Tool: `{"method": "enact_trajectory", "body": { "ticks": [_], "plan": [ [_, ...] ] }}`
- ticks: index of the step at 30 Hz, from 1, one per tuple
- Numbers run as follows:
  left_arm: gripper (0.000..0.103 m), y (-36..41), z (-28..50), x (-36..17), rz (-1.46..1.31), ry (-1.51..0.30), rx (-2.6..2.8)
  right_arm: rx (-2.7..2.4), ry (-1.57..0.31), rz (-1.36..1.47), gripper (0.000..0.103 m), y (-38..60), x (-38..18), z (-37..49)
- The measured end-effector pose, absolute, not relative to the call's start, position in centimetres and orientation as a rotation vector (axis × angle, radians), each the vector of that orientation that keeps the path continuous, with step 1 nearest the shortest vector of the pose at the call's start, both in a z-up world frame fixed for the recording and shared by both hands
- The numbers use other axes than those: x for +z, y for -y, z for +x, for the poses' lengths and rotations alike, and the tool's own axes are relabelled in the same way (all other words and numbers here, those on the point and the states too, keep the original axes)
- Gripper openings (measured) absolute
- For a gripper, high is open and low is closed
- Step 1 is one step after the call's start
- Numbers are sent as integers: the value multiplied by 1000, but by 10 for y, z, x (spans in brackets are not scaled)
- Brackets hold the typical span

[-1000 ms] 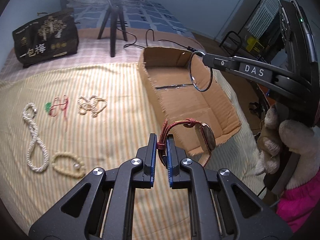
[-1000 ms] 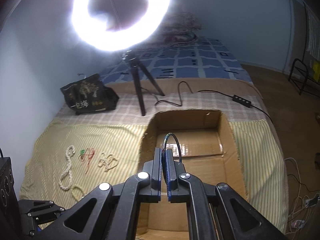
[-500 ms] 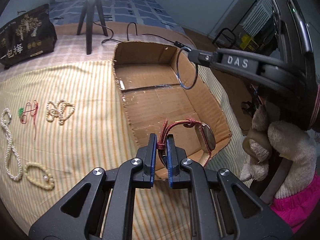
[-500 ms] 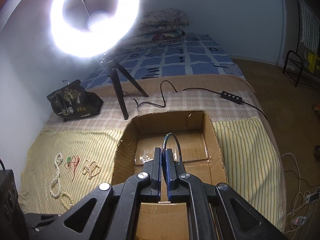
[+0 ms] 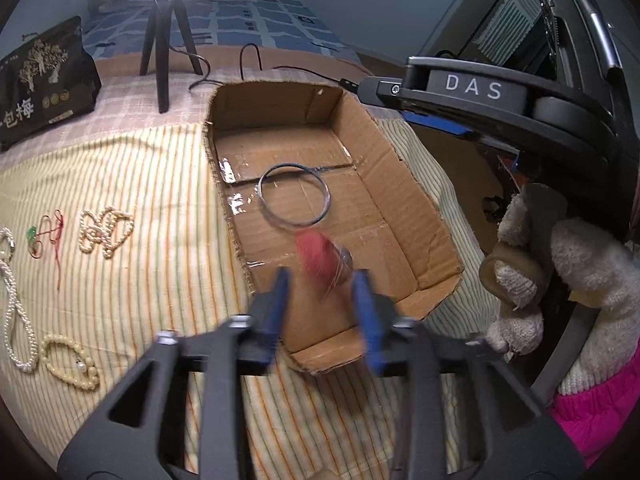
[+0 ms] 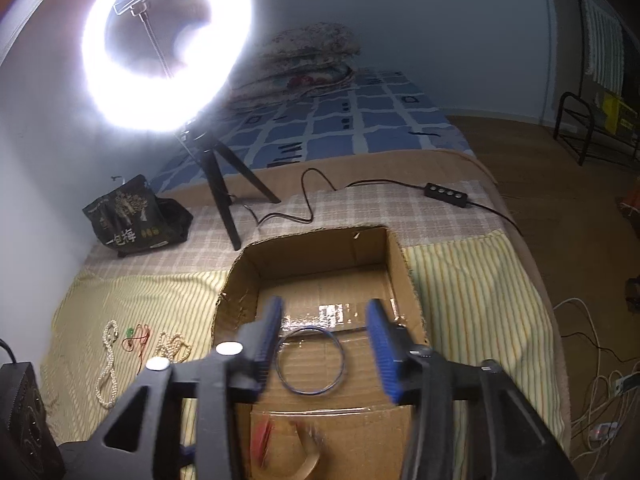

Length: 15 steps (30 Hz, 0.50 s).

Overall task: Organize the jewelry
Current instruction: 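Carry the watch and bangle into the cardboard box with both tools, then open both tools to release the watch and bangle in the box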

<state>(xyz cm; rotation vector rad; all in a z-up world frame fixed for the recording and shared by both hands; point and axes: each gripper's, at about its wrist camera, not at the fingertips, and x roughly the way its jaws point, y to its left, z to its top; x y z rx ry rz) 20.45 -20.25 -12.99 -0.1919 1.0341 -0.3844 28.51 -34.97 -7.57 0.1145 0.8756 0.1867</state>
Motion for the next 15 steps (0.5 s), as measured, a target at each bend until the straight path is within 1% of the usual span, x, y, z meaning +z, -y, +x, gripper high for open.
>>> {"method": "enact_trajectory", "body": {
  "ticks": [1,3,7,15],
  "plan": [
    [57,201,203,-129,-189,-1024,-380,170,-872,110,82,350,-74,284],
    [60,200,202,-126,-177,-1019,-375,144,-856,100,88,349,-72,282],
    [60,195,200,-126,-161,-1020,-374,97,-846,76,101,347,-66,280],
    [60,181,191,-117,-164,-1011,-356,77,-842,77,101,344,-60,273]
  ]
}}
